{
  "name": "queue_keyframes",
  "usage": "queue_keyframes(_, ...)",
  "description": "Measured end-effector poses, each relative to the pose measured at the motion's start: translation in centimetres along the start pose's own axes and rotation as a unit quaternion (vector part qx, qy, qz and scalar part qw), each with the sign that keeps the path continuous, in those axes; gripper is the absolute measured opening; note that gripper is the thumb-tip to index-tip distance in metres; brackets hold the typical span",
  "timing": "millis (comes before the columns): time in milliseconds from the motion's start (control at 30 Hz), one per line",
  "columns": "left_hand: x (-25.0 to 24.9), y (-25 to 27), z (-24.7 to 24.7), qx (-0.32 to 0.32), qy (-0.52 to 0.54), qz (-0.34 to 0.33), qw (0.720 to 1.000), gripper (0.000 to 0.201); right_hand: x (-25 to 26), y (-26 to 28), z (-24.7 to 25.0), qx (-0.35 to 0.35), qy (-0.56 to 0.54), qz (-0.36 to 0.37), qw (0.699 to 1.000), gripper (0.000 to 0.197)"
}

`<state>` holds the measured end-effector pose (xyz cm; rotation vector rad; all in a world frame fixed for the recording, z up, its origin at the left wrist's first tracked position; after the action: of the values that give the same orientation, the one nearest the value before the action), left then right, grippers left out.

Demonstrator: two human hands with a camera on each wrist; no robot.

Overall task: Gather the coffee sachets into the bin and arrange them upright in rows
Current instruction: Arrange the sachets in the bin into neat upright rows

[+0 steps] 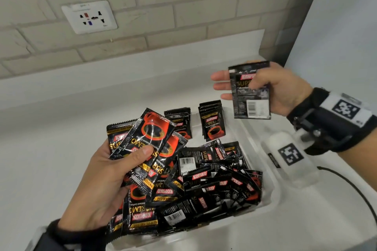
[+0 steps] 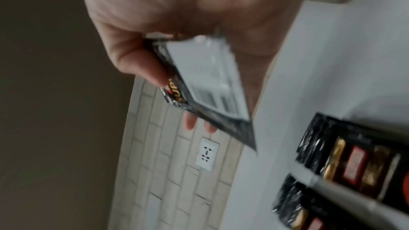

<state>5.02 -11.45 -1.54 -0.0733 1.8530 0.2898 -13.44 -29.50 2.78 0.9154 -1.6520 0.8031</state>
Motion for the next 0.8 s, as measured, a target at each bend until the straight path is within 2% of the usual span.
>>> queue_keyframes(100,0.1,-0.2,-0.5,0.011,-0.002,0.004,1.000,0.072,0.1,0.4,0.1,-0.007,-0.086,0.022,0.996,0.030)
queue_keyframes(200,0.1,-0.1,-0.7,0.014,-0.003,0.007,1.000,0.072,-0.7,0.3,0.9,-0.045,-0.097,0.016,0.994,0.024)
queue_keyframes(300,0.1,-0.1,-0.5,0.015,-0.011,0.012,1.000,0.073,-2.0,0.0,1.9,-0.094,0.010,-0.038,0.995,0.009)
queue_keyframes(433,0.1,-0.2,-0.6,0.018,-0.012,0.011,1.000,0.073,-3.5,-0.4,2.4,-0.110,0.101,-0.097,0.984,0.014)
queue_keyframes(467,0.1,-0.2,-0.6,0.018,-0.013,0.011,1.000,0.072,-3.7,-0.5,2.5,-0.122,0.156,-0.110,0.974,0.013)
queue_keyframes(600,0.1,-0.4,-0.6,0.022,-0.007,0.008,1.000,0.072,-3.4,-1.2,2.1,-0.128,0.374,-0.110,0.912,0.027)
queue_keyframes(667,0.2,-0.4,-0.6,0.024,-0.007,0.007,1.000,0.071,-3.5,-1.5,2.2,-0.133,0.419,-0.106,0.892,0.030)
queue_keyframes(800,0.3,-0.4,-0.4,0.020,-0.010,0.010,1.000,0.072,-4.0,-1.7,2.1,-0.123,0.449,-0.109,0.878,0.035)
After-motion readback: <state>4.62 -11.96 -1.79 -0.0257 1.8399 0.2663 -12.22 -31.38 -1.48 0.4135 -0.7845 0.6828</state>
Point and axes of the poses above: each hand's wrist, its own y-axis away from the middle knuckle, its own z-axis out of the back of the hand, x = y × z, the point moved 6 cm from there along -y, towards the middle knuckle, and after that the axes turned 11 degrees about x, right-handed, at the moved point
